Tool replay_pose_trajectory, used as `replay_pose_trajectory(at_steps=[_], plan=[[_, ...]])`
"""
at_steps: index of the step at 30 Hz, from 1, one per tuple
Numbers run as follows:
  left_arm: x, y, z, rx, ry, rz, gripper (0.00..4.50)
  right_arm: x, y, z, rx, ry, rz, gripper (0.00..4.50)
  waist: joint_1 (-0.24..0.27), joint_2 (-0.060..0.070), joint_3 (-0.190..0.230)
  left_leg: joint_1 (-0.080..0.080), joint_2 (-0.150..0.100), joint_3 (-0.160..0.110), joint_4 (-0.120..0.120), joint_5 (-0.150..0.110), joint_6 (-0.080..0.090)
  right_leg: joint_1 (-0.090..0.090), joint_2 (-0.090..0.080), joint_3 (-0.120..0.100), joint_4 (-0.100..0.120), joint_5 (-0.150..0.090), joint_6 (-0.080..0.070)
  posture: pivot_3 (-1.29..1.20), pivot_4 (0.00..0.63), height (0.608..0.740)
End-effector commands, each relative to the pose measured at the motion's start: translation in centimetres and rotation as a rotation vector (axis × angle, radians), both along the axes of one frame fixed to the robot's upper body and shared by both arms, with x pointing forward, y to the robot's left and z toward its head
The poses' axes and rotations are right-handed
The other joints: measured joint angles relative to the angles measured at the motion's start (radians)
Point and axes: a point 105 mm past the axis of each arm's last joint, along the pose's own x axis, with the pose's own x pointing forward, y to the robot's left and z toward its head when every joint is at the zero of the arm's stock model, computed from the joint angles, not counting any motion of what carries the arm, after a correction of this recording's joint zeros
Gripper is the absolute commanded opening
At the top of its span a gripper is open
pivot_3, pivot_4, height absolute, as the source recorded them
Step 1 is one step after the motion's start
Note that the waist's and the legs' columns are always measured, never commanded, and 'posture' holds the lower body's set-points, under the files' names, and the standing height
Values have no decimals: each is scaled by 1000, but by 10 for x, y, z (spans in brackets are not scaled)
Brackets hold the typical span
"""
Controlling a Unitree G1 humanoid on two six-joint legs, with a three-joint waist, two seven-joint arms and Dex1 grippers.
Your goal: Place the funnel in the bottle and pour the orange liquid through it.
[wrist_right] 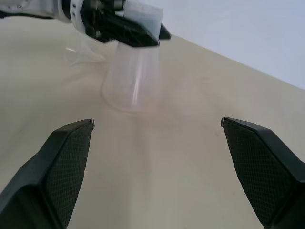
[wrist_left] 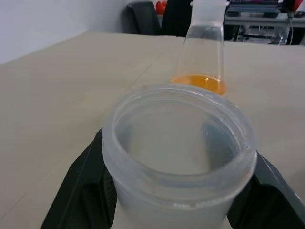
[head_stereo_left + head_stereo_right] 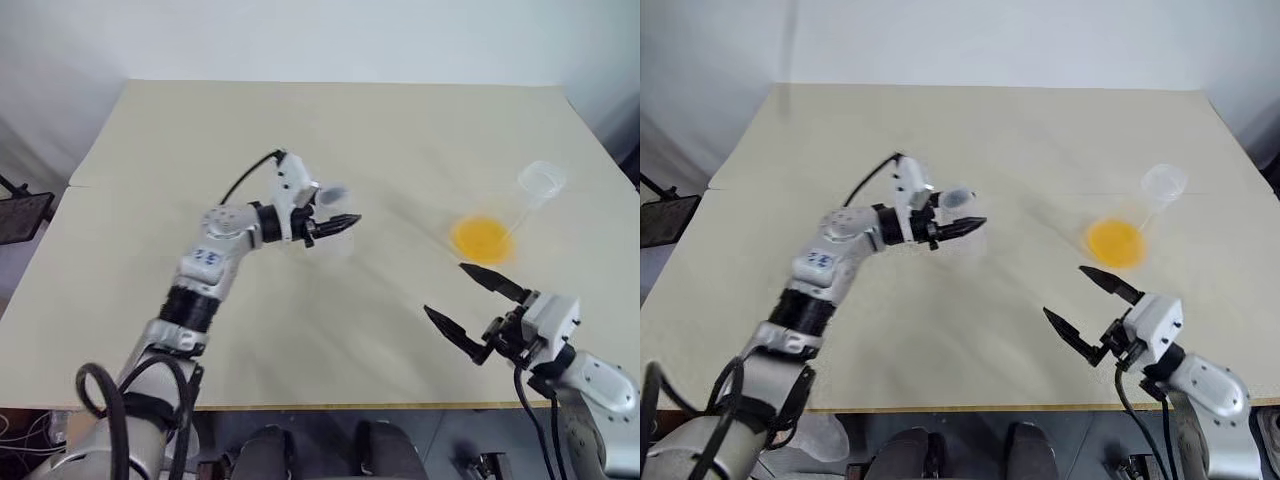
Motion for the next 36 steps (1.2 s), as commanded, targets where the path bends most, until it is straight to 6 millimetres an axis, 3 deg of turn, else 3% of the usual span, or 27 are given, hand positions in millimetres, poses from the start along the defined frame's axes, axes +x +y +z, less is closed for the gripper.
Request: replay_pose_trajectory(at_steps=[1,4,11,17,23,30,33,36], plan=[[2,-12,7,9,-73,-44,2343,-5,2,14,0,-72,-32,4500,5,0,0,0,0,0,0,0,0,0,0,0,0,0,0,0,150,740],[6,-15,11,-18,-78,-45,2343,-3,4,14,2,-76,-37,4500,10,0,0,0,0,0,1,0,0,0,0,0,0,0,0,0,150,740],[-8,-9,14,-5,-100,-143,4475,3,8,15,1,-76,-14,4500,10,0,0,0,0,0,1,0,0,0,0,0,0,0,0,0,150,740],[-16,13,24,-23,-156,-137,4475,9,11,16,1,-73,19,4500,9,0,0,0,0,-1,1,0,0,0,0,-1,1,0,0,0,150,740],[-18,57,25,-13,-206,-37,4475,16,18,15,2,-60,79,4500,6,0,0,0,1,-5,2,0,0,0,0,-1,2,0,0,0,150,740],[-32,127,38,-78,-329,226,4475,26,30,15,3,-54,169,4500,6,0,0,0,1,-11,3,0,0,1,-1,-1,3,0,0,0,150,740],[-48,157,43,-108,-357,367,4475,32,41,18,6,-57,243,4500,3,0,0,0,1,-12,3,0,0,1,-1,-1,3,0,0,0,150,740],[-77,197,31,-84,-337,539,4475,38,56,22,16,-54,343,4500,-17,0,0,0,1,-13,2,0,0,1,-2,-2,4,0,0,0,150,740]])
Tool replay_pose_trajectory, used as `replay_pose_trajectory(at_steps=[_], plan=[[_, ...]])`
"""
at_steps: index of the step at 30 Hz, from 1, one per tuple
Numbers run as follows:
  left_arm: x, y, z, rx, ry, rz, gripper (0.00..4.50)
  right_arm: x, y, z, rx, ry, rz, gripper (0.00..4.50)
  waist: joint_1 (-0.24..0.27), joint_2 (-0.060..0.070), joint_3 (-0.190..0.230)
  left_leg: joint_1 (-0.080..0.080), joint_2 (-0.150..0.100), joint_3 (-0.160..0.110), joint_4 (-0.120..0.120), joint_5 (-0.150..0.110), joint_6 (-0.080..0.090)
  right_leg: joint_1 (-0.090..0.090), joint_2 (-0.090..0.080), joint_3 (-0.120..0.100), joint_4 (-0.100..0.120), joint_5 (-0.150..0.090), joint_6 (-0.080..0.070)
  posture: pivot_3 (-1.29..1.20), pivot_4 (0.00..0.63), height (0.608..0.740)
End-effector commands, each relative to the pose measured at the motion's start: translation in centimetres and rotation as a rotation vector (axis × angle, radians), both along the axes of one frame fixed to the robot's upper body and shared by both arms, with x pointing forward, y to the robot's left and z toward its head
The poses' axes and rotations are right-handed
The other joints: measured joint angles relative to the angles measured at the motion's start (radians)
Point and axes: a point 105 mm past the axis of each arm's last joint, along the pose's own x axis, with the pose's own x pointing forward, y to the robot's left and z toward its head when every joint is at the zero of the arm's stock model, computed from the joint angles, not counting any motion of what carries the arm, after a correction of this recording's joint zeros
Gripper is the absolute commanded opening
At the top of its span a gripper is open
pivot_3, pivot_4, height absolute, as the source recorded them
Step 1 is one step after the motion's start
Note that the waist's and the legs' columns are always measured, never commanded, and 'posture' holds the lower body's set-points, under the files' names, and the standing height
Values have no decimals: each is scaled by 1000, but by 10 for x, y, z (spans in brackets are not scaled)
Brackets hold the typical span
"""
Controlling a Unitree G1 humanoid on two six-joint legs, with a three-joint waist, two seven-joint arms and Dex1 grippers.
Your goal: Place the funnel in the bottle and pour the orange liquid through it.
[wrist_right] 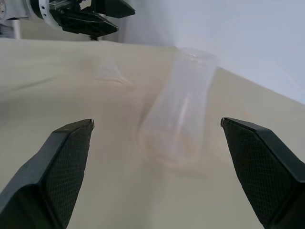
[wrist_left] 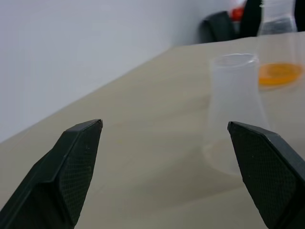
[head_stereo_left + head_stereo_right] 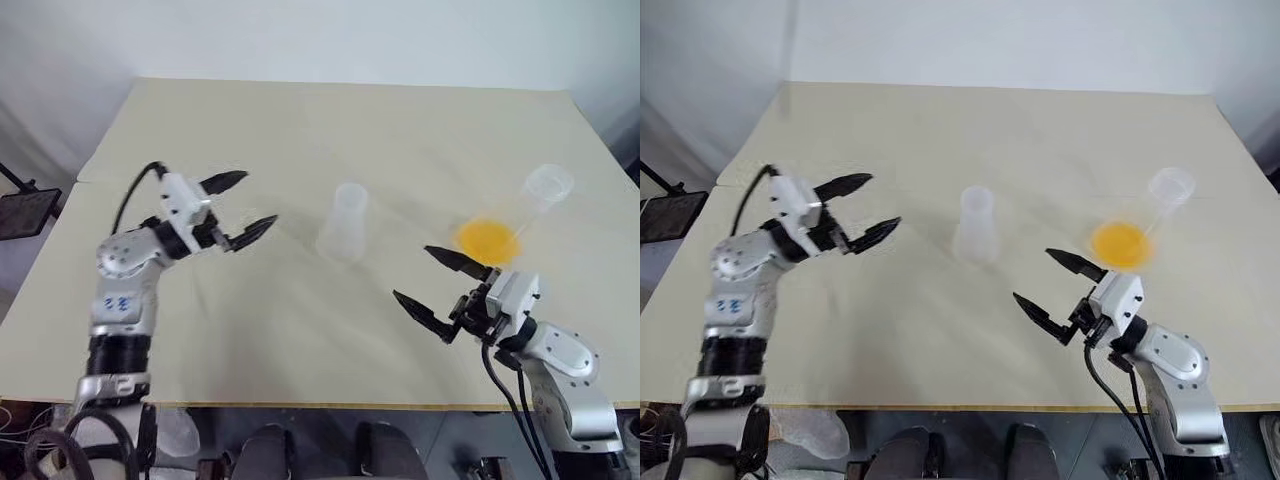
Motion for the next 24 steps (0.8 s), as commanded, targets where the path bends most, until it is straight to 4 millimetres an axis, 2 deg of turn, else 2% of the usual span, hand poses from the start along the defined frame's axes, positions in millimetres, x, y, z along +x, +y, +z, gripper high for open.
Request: replay_pose_trajectory(at_steps=[1,4,6,11,14,17,20,24], plan=[[-32,36,7,-24,-36,158,4475,1,14,7,22,-1,108,4500,-8,0,0,0,0,0,0,0,0,0,0,0,0,0,0,0,150,740],[-56,57,-6,-54,1,270,4475,3,23,8,13,13,180,4500,-5,0,0,1,2,0,0,0,0,0,0,0,0,0,0,0,150,740],[-80,78,-23,-99,48,385,4475,5,33,11,9,20,250,4500,-7,0,0,1,3,-1,0,0,0,1,-2,0,0,0,0,0,150,740],[-125,109,-68,-193,169,598,4475,9,47,17,5,4,321,4500,-5,0,0,1,3,0,1,-2,3,2,-3,1,-1,0,0,0,150,740],[-141,113,-86,-223,221,656,4475,11,48,17,-1,-1,336,4500,0,-1,0,0,3,-1,2,-2,3,2,-3,1,-1,0,0,0,150,740],[-137,96,-89,-258,236,617,4475,12,47,17,-7,-5,333,4500,3,-1,0,0,3,0,2,-3,4,2,-3,1,-1,0,0,0,150,740],[-110,66,-87,-287,240,529,4475,12,44,15,-14,-8,317,4500,9,-1,0,0,2,0,2,-3,4,2,-3,1,-1,0,0,0,150,740],[-78,46,-86,-278,261,472,4475,11,43,14,-9,-8,296,4500,8,-1,0,0,1,1,3,-3,4,2,-3,1,-1,0,0,0,150,740]])
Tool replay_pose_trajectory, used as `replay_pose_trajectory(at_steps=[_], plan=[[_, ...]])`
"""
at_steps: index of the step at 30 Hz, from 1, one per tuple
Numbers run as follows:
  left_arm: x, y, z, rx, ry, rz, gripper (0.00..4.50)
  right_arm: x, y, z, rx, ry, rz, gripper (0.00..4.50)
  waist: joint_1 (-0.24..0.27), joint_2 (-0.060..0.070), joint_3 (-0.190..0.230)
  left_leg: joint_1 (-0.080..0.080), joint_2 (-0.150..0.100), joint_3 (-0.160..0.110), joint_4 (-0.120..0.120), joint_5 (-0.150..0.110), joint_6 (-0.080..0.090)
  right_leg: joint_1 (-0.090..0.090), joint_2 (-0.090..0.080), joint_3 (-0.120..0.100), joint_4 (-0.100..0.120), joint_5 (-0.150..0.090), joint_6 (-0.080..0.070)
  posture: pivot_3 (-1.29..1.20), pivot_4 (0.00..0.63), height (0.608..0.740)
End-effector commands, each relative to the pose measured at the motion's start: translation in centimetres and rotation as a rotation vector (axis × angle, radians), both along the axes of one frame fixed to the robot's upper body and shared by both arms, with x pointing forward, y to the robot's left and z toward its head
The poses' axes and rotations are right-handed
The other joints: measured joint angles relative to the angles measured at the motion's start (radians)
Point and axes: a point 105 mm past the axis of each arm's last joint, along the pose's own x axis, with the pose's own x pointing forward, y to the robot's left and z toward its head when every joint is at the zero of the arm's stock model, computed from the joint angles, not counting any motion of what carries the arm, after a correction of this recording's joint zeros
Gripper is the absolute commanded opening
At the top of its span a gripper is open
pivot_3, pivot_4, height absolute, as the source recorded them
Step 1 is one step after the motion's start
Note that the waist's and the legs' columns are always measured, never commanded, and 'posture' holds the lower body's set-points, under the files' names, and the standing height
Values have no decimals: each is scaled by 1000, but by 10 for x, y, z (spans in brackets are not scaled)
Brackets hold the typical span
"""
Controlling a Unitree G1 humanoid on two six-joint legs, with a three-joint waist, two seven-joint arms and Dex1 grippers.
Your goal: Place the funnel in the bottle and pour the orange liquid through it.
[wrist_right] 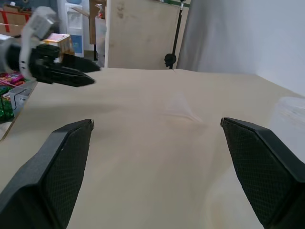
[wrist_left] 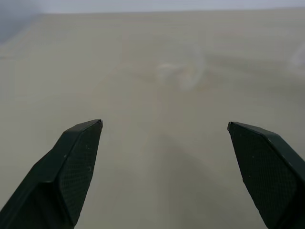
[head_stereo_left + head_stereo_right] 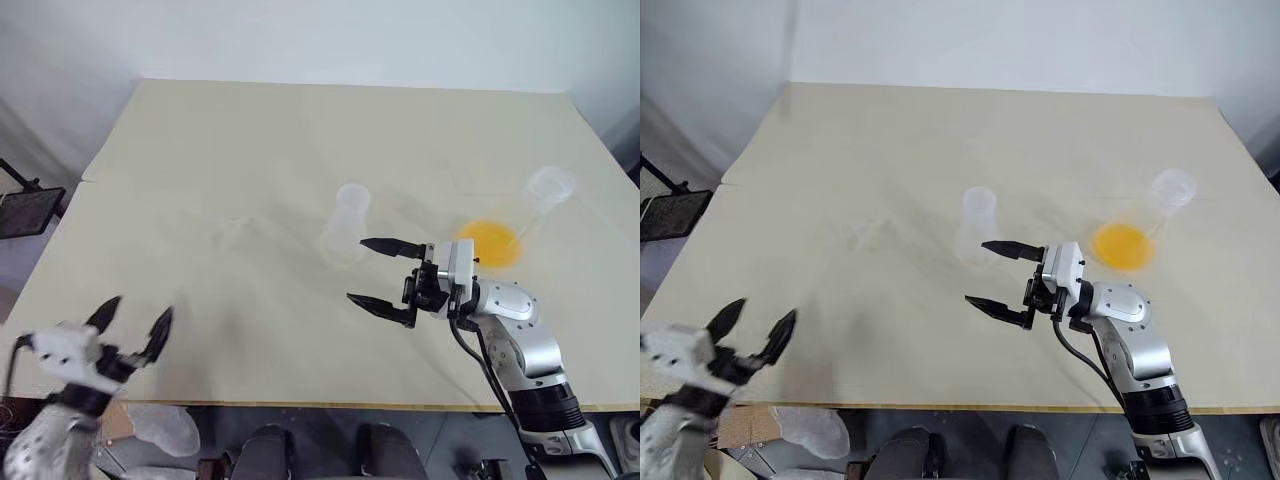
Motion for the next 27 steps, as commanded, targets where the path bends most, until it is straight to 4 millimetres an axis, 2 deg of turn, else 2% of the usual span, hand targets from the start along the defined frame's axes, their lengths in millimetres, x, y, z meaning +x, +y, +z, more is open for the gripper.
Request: replay_pose_trajectory(at_steps=[1,5,7,11,14,17,18,21,27], plan=[[19,-11,5,39,0,-30,4475,-4,-4,7,17,-42,-23,4500,-3,0,0,0,-1,0,0,0,0,0,0,0,0,0,0,0,150,740],[72,-32,7,54,-5,-76,4475,-7,-6,5,15,-37,-47,4500,-5,1,0,0,-2,0,0,0,-1,-1,2,-1,0,0,0,0,150,740],[89,-46,8,38,-4,-131,4475,-7,-6,5,12,-37,-52,4500,-1,1,0,0,-2,0,1,1,-2,0,2,-2,1,0,0,0,150,740],[114,-52,8,17,5,-127,4475,-8,-8,7,15,-46,-71,4500,-9,0,0,0,-3,1,0,1,-2,-1,2,-2,0,0,0,0,150,740],[124,-52,7,29,17,-119,4475,-8,-10,8,24,-54,-95,4500,-14,0,0,-1,-2,0,-1,1,-2,-1,2,-3,0,0,0,0,150,740],[122,-45,4,32,35,-93,3869,-9,-10,7,26,-55,-106,4500,-14,0,0,-1,-2,0,-1,1,-2,-1,2,-3,0,0,0,0,150,740],[120,-42,4,44,34,-87,3454,-9,-11,7,28,-56,-112,4500,-14,0,0,-1,-2,0,-1,1,-2,-1,2,-3,0,0,0,0,150,740],[113,-36,5,51,33,-79,2669,-9,-12,7,33,-60,-128,4500,-15,0,0,-1,-2,0,-1,1,-2,-1,2,-3,0,0,0,0,150,740],[108,-26,8,55,28,-56,803,-9,-15,5,45,-69,-158,4500,-10,0,0,-1,-2,0,0,1,-2,-1,2,-3,1,0,0,0,150,740]])
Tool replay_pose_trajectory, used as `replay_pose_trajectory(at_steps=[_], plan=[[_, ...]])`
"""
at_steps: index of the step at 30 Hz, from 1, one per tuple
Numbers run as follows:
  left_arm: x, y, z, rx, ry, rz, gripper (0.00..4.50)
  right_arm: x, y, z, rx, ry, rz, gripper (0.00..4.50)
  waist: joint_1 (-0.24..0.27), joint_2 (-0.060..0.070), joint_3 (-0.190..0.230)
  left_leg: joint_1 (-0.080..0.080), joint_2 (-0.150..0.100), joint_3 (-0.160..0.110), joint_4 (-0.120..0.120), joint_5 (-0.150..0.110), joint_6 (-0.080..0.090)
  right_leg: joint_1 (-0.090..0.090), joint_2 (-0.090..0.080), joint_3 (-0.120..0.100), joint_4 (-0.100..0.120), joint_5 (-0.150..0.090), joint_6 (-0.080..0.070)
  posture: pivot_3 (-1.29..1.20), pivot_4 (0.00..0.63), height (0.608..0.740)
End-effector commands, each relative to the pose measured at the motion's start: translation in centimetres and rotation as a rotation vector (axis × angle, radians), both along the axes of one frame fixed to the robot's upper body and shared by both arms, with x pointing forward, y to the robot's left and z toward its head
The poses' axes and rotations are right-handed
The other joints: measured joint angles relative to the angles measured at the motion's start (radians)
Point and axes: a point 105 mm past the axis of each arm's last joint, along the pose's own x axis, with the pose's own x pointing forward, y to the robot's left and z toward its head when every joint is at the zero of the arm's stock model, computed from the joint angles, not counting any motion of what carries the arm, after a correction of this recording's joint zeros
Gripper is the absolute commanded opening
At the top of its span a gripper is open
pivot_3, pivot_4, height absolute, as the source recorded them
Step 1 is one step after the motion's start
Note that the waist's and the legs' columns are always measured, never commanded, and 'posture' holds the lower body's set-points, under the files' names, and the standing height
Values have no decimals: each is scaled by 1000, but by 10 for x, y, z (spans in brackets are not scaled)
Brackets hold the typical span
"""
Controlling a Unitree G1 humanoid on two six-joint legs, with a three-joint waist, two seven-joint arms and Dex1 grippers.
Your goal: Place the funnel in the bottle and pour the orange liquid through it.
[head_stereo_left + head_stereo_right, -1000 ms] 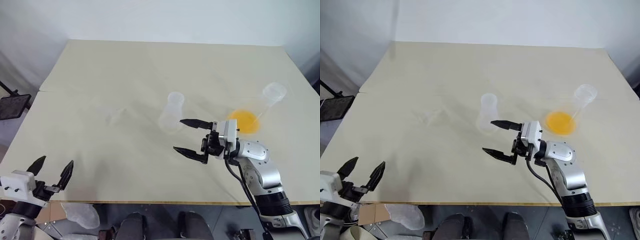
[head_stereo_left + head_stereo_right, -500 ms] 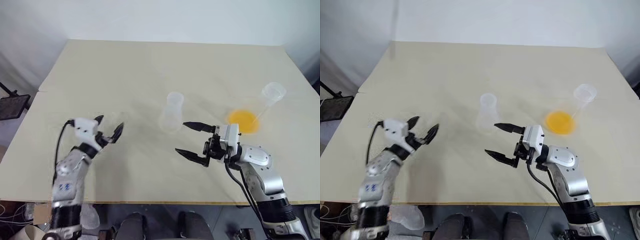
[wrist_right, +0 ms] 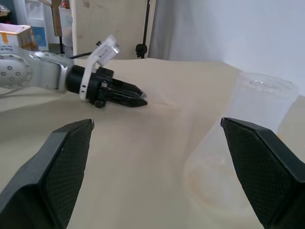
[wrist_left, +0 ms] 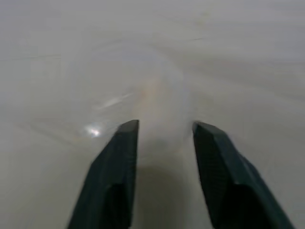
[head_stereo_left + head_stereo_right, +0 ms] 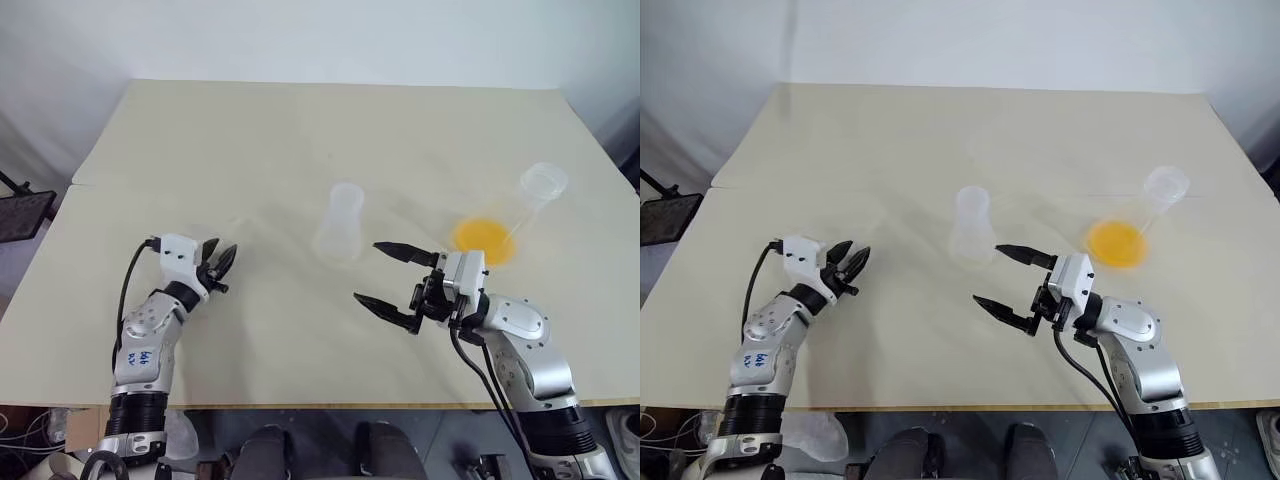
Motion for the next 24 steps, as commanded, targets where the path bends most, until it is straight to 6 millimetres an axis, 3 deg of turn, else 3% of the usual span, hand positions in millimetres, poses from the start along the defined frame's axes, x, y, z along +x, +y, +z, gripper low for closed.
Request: replay_pose_trajectory(at_steps=[1,3,10,14,18,24], plan=[[-2,1,15,-3,-56,-9,489,-3,-3,10,21,-63,-24,4500,3,0,0,0,0,0,0,0,0,0,0,0,0,0,0,0,150,740],[1,2,23,1,-93,-19,53,-3,-5,10,27,-70,-40,4500,3,0,0,0,0,0,0,0,0,0,0,0,0,0,0,0,150,740],[6,-4,81,68,-250,-184,53,-4,-20,9,20,-83,-114,4500,1,0,0,0,0,0,0,0,0,0,0,0,0,0,0,0,150,740],[3,-39,141,267,-367,-477,53,-13,-36,6,9,-73,-191,4500,13,-1,1,-2,-1,0,1,0,0,0,0,-2,1,0,0,0,150,740],[-2,-73,162,557,-389,-761,53,-21,-50,1,4,-53,-267,4500,19,0,0,-3,-2,3,2,0,0,0,0,-3,-1,0,0,0,150,740],[12,-110,174,930,-401,-933,53,-31,-72,-1,36,-46,-418,4500,23,0,0,-3,-1,8,2,0,-1,-1,2,-3,-1,0,0,0,150,740]])
